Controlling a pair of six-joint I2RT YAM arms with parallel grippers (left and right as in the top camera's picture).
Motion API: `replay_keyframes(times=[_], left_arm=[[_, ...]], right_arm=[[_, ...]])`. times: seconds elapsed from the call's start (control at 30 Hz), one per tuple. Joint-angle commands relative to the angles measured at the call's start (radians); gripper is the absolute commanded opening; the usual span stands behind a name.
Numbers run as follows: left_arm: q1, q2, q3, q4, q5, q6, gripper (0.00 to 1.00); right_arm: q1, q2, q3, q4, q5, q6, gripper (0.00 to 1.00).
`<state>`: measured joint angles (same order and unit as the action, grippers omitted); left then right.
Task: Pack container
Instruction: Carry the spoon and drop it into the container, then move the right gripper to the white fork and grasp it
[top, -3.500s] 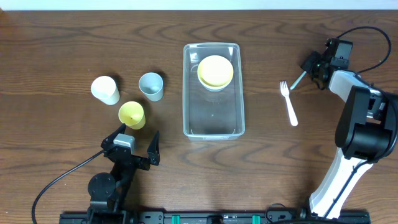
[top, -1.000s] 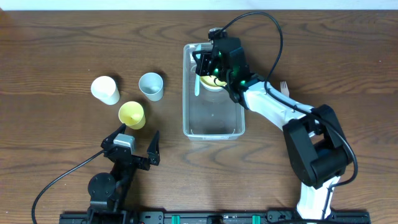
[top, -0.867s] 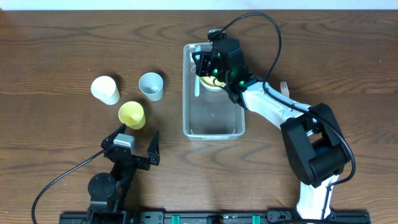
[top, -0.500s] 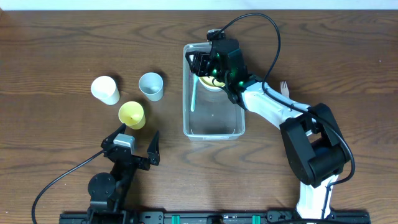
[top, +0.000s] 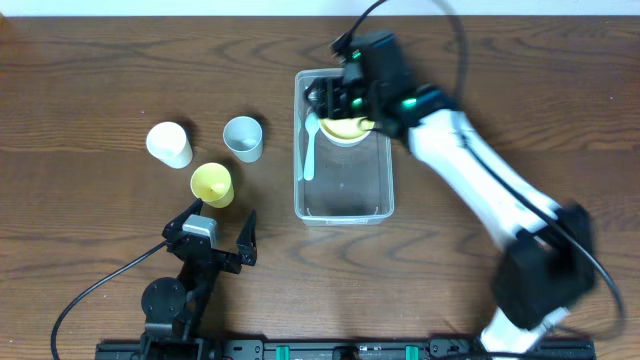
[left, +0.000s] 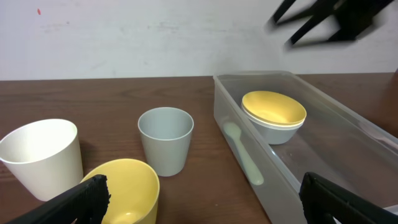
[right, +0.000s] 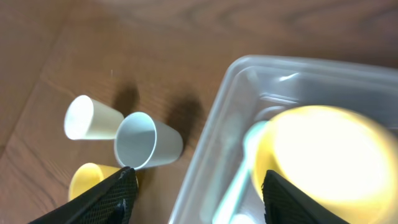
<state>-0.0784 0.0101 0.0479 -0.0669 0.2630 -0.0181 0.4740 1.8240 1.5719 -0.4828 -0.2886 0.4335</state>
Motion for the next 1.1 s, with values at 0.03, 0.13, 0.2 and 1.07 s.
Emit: replay_keyframes(times=[0.03,0.13,0.2,1.07], left_arm=[[0.005,-0.005,-0.029,-0.014,0.007,0.006,0.98],[0.005,-0.005,-0.029,-0.014,0.007,0.006,0.98],[0.005,-0.005,-0.029,-0.014,0.007,0.006,0.98],[0.005,-0.005,-0.029,-0.014,0.007,0.006,0.98]], right_arm=[[-0.095,-0.155,0.035,-0.168,0.146,-0.028,0.69],[-0.172,-0.201,0.035,-0.332,0.229,0.008,0.7],[-0.227,-0.205,0.035,-0.434,0.28,0.026,0.7],[-0.443,-0.2,-0.678,0.027,0.44,-0.223,0.67]])
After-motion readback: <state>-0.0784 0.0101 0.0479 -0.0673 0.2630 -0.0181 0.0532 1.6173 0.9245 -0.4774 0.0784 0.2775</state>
